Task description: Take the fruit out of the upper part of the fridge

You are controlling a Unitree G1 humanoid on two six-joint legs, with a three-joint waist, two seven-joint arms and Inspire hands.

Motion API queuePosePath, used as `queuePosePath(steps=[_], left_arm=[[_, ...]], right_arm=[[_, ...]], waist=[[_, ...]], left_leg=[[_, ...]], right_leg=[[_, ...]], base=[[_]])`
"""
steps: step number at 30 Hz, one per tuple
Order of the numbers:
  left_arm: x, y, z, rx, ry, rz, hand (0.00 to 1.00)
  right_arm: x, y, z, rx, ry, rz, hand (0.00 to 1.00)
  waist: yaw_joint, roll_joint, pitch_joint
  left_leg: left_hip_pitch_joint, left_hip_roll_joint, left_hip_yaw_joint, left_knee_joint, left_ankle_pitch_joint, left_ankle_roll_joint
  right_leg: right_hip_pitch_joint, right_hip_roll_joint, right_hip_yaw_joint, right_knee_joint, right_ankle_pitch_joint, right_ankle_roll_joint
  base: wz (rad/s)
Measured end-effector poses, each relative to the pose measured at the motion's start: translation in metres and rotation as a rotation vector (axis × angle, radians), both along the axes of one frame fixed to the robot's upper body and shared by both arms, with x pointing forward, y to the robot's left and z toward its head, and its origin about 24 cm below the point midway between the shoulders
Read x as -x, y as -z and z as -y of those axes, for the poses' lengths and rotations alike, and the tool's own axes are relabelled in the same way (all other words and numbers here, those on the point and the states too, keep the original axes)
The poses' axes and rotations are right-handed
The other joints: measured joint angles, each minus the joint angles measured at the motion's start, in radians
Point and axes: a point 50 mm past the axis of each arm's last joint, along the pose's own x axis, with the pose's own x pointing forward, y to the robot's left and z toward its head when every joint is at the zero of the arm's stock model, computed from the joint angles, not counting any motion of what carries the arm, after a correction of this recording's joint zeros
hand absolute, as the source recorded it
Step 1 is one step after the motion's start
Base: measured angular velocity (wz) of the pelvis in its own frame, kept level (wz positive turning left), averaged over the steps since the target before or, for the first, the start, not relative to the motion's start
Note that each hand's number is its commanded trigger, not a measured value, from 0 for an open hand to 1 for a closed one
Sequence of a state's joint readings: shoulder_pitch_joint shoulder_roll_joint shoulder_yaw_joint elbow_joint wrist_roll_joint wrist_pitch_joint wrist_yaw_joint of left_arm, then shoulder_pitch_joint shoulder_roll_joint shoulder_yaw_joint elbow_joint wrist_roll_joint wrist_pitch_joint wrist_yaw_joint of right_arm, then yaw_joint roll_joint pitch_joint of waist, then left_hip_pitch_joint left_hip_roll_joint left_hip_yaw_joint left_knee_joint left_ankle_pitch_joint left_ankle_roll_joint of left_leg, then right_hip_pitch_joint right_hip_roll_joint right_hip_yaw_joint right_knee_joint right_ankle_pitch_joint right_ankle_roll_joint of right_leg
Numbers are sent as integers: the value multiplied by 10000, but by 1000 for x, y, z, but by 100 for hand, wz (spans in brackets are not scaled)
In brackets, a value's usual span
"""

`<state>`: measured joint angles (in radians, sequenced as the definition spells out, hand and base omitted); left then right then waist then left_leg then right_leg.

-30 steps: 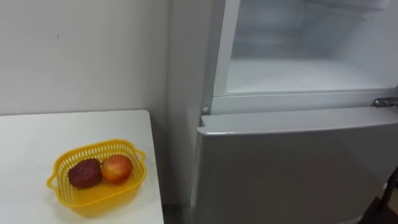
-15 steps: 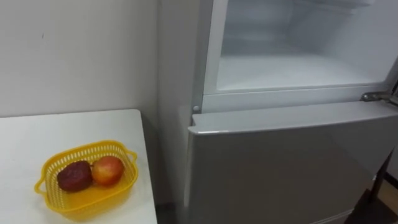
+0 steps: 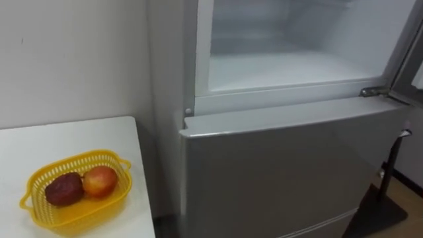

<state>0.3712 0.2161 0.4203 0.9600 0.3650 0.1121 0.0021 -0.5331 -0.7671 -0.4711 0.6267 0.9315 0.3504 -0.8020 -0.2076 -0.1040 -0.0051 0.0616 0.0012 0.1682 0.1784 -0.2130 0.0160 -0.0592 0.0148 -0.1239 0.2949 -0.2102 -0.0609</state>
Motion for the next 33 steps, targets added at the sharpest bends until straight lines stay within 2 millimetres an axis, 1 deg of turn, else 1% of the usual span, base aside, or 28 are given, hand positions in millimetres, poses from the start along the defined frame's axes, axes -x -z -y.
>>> queuePosePath(steps=[1, 3, 7, 8, 9, 12, 14, 15, 16, 19, 21, 23, 25, 26, 31, 33], left_arm=[[0, 0, 0, -37, -2, -2, 0], [-2, 1, 3, -152, 86, 11, 0], [-3, 2, 4, -210, 252, -28, 0], [-4, 2, 6, -171, 356, -31, 0], [-5, 3, 6, -150, 412, -22, 0], [-6, 3, 7, -130, 488, -10, 0], [-6, 4, 8, -123, 578, -51, 0], [-8, 4, 9, -110, 695, -45, 0], [-9, 4, 10, -99, 761, -29, 0], [-13, 6, 13, 20, 1047, -23, 0], [-21, 7, 14, 108, 1279, 121, 0], [-27, 7, 15, 272, 1355, 261, 0], [-30, 8, 16, 396, 1663, 256, 0], [-32, 8, 17, 435, 1862, 332, 0], [-40, 7, 15, 411, 2219, 588, 0], [-50, 5, 13, 297, 2690, 831, 0]], right_arm=[[-1, -1, -2, 202, -38, -153, 0], [2, 0, -10, 1341, -57, -951, 0], [9, 3, -21, 2648, -159, -1906, 0], [11, 4, -23, 3007, -207, -2180, 0], [15, 5, -25, 3251, -316, -2304, 0], [21, 7, -31, 3921, -594, -2652, 0], [24, 11, -35, 4327, -698, -2861, 0], [27, 14, -36, 4664, -690, -3121, 0], [29, 16, -36, 4823, -679, -3251, 0], [30, 22, -47, 5243, -1031, -3318, 0], [30, 29, -52, 5484, -1239, -3570, 0], [34, 35, -54, 5841, -1393, -3911, 0], [35, 42, -59, 6781, -1668, -4557, 0], [37, 41, -63, 7517, -1768, -4731, 0], [48, 49, -65, 8907, -2140, -5914, 0], [50, 52, -68, 9507, -2444, -6160, 0]], waist=[[25, 8, 5], [175, 31, 11], [301, 45, 9], [373, 50, 6], [527, 49, 6], [549, 47, 7], [582, 43, 10], [683, 18, 25], [753, 6, 32], [939, -70, 78], [1144, -184, 150], [1334, -236, 183], [1355, -253, 191], [1355, -252, 192], [1334, -316, 228], [1335, -357, 251]], left_leg=[[-4, 5, 1, 43, 1, -2], [-60, 4, -5, 122, 22, -38], [-131, 39, -3, 200, 79, -129], [-79, 53, 0, 195, 104, -168], [-17, 78, -31, 178, 135, -218], [124, 97, -70, 108, 227, -316], [212, 112, -70, 72, 274, -308], [238, 118, -68, 77, 278, -313], [250, 124, -70, 84, 278, -314], [236, 193, -89, 114, 276, -318], [168, 252, -139, 199, 263, -338], [132, 279, -139, 219, 251, -357], [44, 283, -143, 227, 250, -360], [-32, 283, -147, 215, 252, -360], [-44, 287, -125, 186, 252, -360], [-36, 289, -49, 199, 251, -360]], right_leg=[[-23, 0, 6, 10, -8, -5], [-207, -15, 98, 275, -126, -88], [-314, -27, 202, 503, -223, -237], [-300, 7, 289, 521, -235, -269], [-287, 36, 336, 548, -240, -323], [-194, 47, 331, 677, -293, -427], [-123, 54, 353, 656, -310, -455], [-129, 62, 381, 656, -346, -511], [-130, 70, 391, 661, -356, -525], [-132, 140, 406, 632, -350, -559], [-95, 205, 369, 517, -292, -649], [-76, 231, 335, 461, -271, -666], [-124, 220, 253, 439, -270, -667], [-179, 211, 194, 420, -270, -669], [-166, 229, 244, 332, -254, -692], [-157, 255, 367, 313, -253, -693]], base=[[-5], [-12], [-13], [-23], [-25], [-8], [-5], [-8], [-9], [-3], [6], [11], [15], [9], [-8], [-16]])
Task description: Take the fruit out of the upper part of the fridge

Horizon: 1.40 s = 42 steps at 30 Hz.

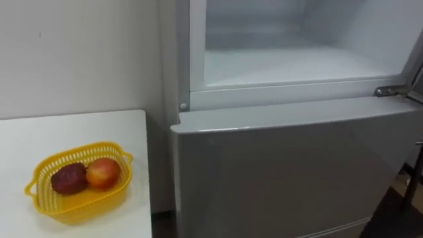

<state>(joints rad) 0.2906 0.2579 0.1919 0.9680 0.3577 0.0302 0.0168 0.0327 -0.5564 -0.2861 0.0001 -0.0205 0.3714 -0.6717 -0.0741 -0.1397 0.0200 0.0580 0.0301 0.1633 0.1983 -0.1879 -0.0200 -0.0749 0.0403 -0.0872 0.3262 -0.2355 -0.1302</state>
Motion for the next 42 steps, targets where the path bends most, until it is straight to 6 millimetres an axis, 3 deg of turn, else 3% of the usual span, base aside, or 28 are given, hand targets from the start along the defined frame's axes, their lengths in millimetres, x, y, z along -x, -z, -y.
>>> queuePosePath(steps=[6, 10, 12, 15, 19, 20, 26, 38, 42], left_arm=[[-14, 1, 5, 163, 830, 233, 0], [-14, 3, 7, 330, 981, 70, 0], [-14, 3, 5, 376, 1240, -104, 0], [-18, 1, 2, 303, 1531, -29, 0], [-13, 1, -2, 283, 1489, -208, 0], [-11, 1, -2, 283, 1463, -271, 0], [-3, 1, -4, 232, 1350, -415, 0], [-8, 0, -5, 235, 1532, -246, 0], [-3, 0, -6, 252, 1385, -363, 0]], right_arm=[[4, 7, -11, 2600, -962, -1555, 0], [-2, 6, -23, 3282, -1985, -1882, 0], [-9, -3, -43, 4126, -3323, -1565, 0], [-15, -23, -71, 6082, -5181, -967, 0], [-15, -36, -94, 7962, -6754, -532, 0], [-14, -34, -96, 8251, -7047, -674, 0], [-9, -15, -93, 8015, -7946, -1760, 0], [5, 35, -59, 6794, -7781, -4335, 0], [9, 34, -48, 6598, -7309, -4269, 0]], waist=[[-32, -22, 12], [-25, -89, 48], [-15, -165, 60], [27, -208, 7], [414, -242, -64], [482, -285, -144], [534, -243, -131], [445, -215, -172], [269, -208, -182]], left_leg=[[3, 6, 12, 54, -2, -1], [21, 59, 13, 57, -16, -24], [-1, 142, -8, 79, -53, -81], [-16, 219, -1, 51, -58, -93], [77, 417, -13, 42, -108, -231], [105, 450, -12, 34, -133, -271], [163, 426, -40, -12, -185, -349], [109, 417, -8, 10, -187, -347], [71, 427, 9, 59, -195, -358]], right_leg=[[-3, 28, 65, 21, 11, -18], [-7, 97, 197, 5, 36, -61], [-13, 168, 175, -26, 69, -119], [31, 216, 35, -224, 118, -183], [518, 391, -146, -895, 423, -218], [654, 426, -220, -1113, 486, -206], [945, 354, -553, -1409, 563, -98], [919, 336, -553, -1385, 577, -69], [932, 338, -593, -1401, 577, -70]], base=[[-13], [-8], [0], [20], [17], [32], [17], [1], [3]])
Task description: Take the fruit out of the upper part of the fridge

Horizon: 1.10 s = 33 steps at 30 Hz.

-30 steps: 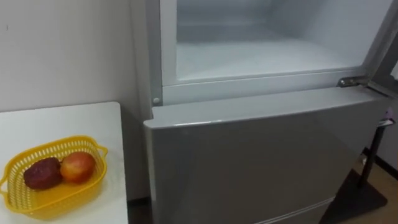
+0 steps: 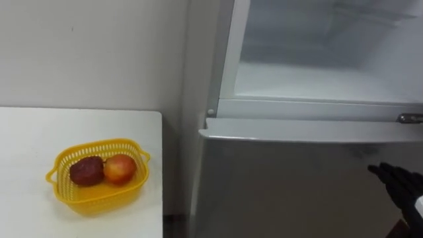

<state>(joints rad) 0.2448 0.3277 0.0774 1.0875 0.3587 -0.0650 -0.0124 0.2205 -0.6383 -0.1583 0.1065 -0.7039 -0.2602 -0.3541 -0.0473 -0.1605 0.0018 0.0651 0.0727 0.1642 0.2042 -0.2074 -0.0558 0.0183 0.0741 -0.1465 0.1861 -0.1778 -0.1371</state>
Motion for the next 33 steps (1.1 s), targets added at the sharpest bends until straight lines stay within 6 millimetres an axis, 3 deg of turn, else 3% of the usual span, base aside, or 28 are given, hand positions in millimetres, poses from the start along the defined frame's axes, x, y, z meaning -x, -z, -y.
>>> queuePosePath(steps=[7, 10, 15, 20, 24, 28, 31, 33], left_arm=[[-2, 0, 0, -18, -1, 103, 0], [-6, -1, 0, -35, 17, 201, 0], [-5, 1, 4, 42, -39, 183, 0], [7, 2, 4, 44, -632, 68, 0], [4, 3, 6, -21, -813, 244, 0], [1, 2, 6, -26, -789, 347, 0], [3, 2, 6, 10, -1041, 443, 0], [6, 2, 5, -42, -1235, 445, 0]], right_arm=[[5, -17, 14, 66, 697, 1246, 0], [8, -10, 13, -190, 871, 1286, 0], [35, 34, 28, -2220, 2861, 492, 0], [63, 64, 46, -3071, 4542, -523, 0], [75, 76, 54, -3146, 5278, -1116, 0], [90, 96, 60, -3790, 6261, -1679, 0], [109, 110, 67, -5236, 7697, -1595, 0], [119, 110, 81, -6947, 9273, -359, 0]], waist=[[-51, 166, -35], [-15, 277, 10], [-125, 483, -30], [-400, 718, -110], [-452, 690, -94], [-361, 478, -25], [-370, 348, -17], [-343, 337, -9]], left_leg=[[21, 12, 18, 19, -37, -31], [79, 17, 125, 8, -47, -32], [64, 16, 317, 9, -92, -7], [197, 9, 420, -158, -89, -5], [388, 28, 543, -248, -83, -6], [538, 31, 555, -234, -85, -7], [505, 21, 539, -232, -91, -4], [506, 7, 515, -229, -100, 7]], right_leg=[[24, 6, 13, -8, 1, -1], [14, 12, 69, 2, 2, 1], [-5, -4, 71, -5, -24, 46], [22, 8, 93, 22, -30, 57], [145, 60, 274, 30, -32, 54], [169, 77, 406, 9, -61, 54], [169, 70, 404, -5, -67, 71], [155, 67, 465, 2, -62, 88]], base=[[1], [-3], [0], [-4], [-11], [-9], [4], [-7]])
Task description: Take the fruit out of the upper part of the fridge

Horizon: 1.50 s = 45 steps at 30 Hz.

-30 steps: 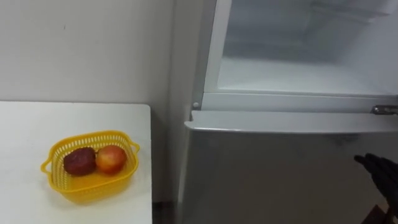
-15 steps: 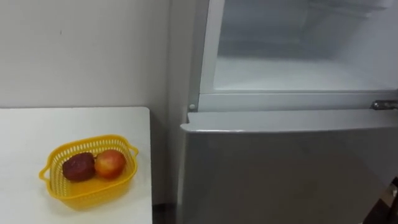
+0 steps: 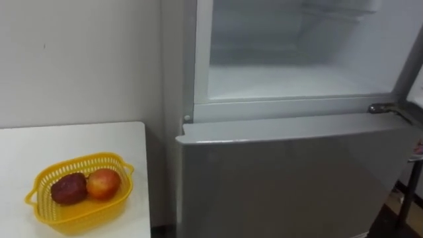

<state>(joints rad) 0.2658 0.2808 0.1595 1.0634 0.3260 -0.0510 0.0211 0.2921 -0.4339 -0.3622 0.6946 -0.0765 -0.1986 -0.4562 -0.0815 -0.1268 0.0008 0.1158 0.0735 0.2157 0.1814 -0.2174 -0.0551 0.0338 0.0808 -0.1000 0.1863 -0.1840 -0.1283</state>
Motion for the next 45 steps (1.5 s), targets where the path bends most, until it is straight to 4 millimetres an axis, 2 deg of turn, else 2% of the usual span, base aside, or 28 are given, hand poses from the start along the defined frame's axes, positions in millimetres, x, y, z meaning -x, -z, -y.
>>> queuePosePath(steps=[4, 6, 9, 13, 19, 22, 24, 26, 28, 30, 34, 36, 37, 39, 41, 45], left_arm=[[9, -2, -6, -434, -831, 135, 0], [15, -3, -7, -654, -1397, 197, 0], [12, -2, -4, -625, -1460, 294, 0], [7, -1, -1, -565, -1439, 337, 0], [7, 0, 0, -467, -1515, 140, 0], [9, 1, 0, -429, -1519, 16, 0], [11, 1, 1, -388, -1411, -91, 0], [10, 2, 2, -302, -1282, -147, 0], [9, 3, 6, -143, -1249, -149, 0], [8, 4, 8, 14, -1139, -163, 0], [3, 4, 10, 78, -942, -20, 0], [2, 5, 11, 82, -958, -76, 0], [2, 5, 11, 64, -950, -106, 0], [0, 7, 13, 82, -709, -233, 0], [4, 8, 15, 78, -578, -421, 0], [11, 10, 17, 82, -423, -694, 0]], right_arm=[[3, -18, 24, -851, 3430, 3156, 0], [1, -35, 38, -1218, 5364, 5549, 0], [-7, -52, 47, -1838, 6818, 7821, 0], [-28, -77, 49, -2079, 6884, 9433, 0], [-52, -113, 54, -2645, 7115, 11784, 0], [-63, -133, 53, -2418, 6660, 12279, 0], [-73, -153, 48, -1827, 5792, 12601, 0], [-79, -165, 42, -1139, 5048, 12504, 0], [-90, -173, 32, -724, 4166, 12166, 0], [-104, -186, 13, -77, 2691, 11748, 0], [-116, -214, -14, 1749, 797, 11528, 0], [-121, -244, -40, 2981, -768, 12164, 0], [-122, -250, -45, 3325, -1085, 12245, 0], [-123, -268, -55, 4612, -1965, 12381, 0], [-125, -276, -59, 5220, -2352, 12300, 0], [-129, -281, -72, 6260, -3363, 11639, 0]], waist=[[-264, 19, -1], [-406, 36, -14], [-607, 45, -11], [-808, 102, -24], [-801, 98, -20], [-742, 80, -14], [-661, 77, -10], [-523, 78, 0], [-516, 132, 22], [-498, 201, 40], [-476, 187, 50], [-457, 57, 125], [-435, 19, 151], [-246, -150, 139], [-105, -292, 140], [184, -484, 73]], left_leg=[[-34, -2, -16, 18, -10, 16], [-166, -1, -51, 15, -9, 17], [-185, 6, -2, -11, -9, 18], [-252, -4, -22, 10, -9, 18], [-173, -22, -50, -35, -7, 21], [-174, -20, -17, -30, -7, 21], [-210, -16, -16, -32, -6, 21], [-273, -13, -14, -25, -6, 21], [-349, -18, -53, -24, -7, 21], [-367, -25, -58, -60, -1, 23], [-302, -5, -69, -134, 43, 20], [-176, 3, -134, -135, 51, 15], [-160, 5, -159, -128, 52, 15], [-138, 4, -298, -97, 50, 13], [-106, 4, -330, -86, 50, 11], [-84, -10, -341, 5, 36, 10]], right_leg=[[-54, -4, 7, -9, 6, 8], [-144, -3, -19, 40, 16, -3], [-236, 8, 4, 191, 25, -7], [-319, 13, 105, 216, 25, -7], [-339, 10, 110, 188, 20, 1], [-368, 13, 88, 182, 21, 2], [-439, 21, 117, 194, 21, 0], [-518, 23, 126, 244, 22, 0], [-604, 18, 148, 425, 23, -2], [-740, 29, 190, 569, 11, -16], [-694, 41, 151, 570, 1, -37], [-558, 49, 135, 560, -19, -68], [-519, 49, 117, 518, -22, -74], [-424, 40, 14, 384, -22, -73], [-364, 39, -23, 310, -16, -65], [-156, 4, -163, 100, 38, -28]], base=[[-3], [0], [-2], [-10], [-1], [3], [-4], [-6], [-9], [-13], [4], [2], [13], [19], [11], [9]])
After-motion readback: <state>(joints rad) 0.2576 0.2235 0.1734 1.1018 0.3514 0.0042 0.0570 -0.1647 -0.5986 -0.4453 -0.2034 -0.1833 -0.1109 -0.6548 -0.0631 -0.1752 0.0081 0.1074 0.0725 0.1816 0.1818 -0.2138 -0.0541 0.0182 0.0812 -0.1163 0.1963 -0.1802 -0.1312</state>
